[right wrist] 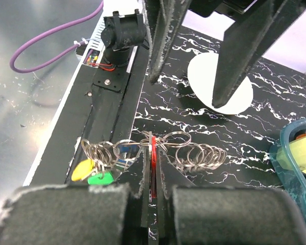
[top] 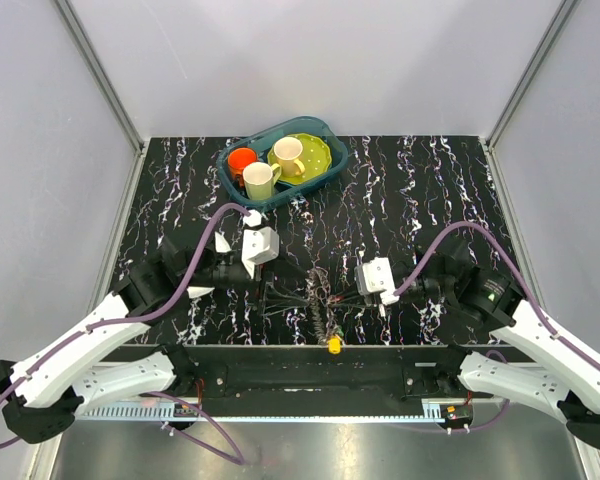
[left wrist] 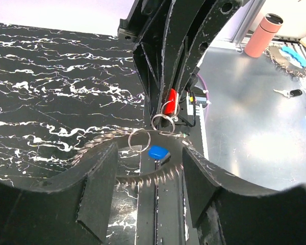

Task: Remove the keys from the keyring

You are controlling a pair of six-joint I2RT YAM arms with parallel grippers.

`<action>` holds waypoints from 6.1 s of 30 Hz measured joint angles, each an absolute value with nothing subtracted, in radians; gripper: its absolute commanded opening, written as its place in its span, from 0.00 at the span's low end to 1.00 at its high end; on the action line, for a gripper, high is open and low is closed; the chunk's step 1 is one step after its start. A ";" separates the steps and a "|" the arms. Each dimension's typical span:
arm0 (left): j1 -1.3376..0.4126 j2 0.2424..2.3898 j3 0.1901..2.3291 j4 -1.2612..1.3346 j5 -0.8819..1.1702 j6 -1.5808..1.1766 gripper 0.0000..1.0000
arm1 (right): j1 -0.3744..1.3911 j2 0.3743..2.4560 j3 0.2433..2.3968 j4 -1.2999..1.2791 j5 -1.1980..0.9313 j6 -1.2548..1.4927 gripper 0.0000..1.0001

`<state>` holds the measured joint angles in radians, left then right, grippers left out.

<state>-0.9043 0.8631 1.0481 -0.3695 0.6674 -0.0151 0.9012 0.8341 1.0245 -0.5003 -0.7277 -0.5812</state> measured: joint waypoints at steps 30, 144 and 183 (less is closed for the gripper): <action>-0.904 0.996 1.092 -0.403 0.770 0.021 0.57 | 0.901 0.912 1.151 -0.751 -0.778 -0.834 0.00; -0.974 0.866 0.987 -0.255 0.387 -0.128 0.40 | 0.901 0.981 1.127 -0.467 -0.332 -0.156 0.00; -0.976 0.717 0.849 -0.069 0.182 -0.074 0.38 | 0.901 0.981 1.148 -0.335 -0.228 0.484 0.00</action>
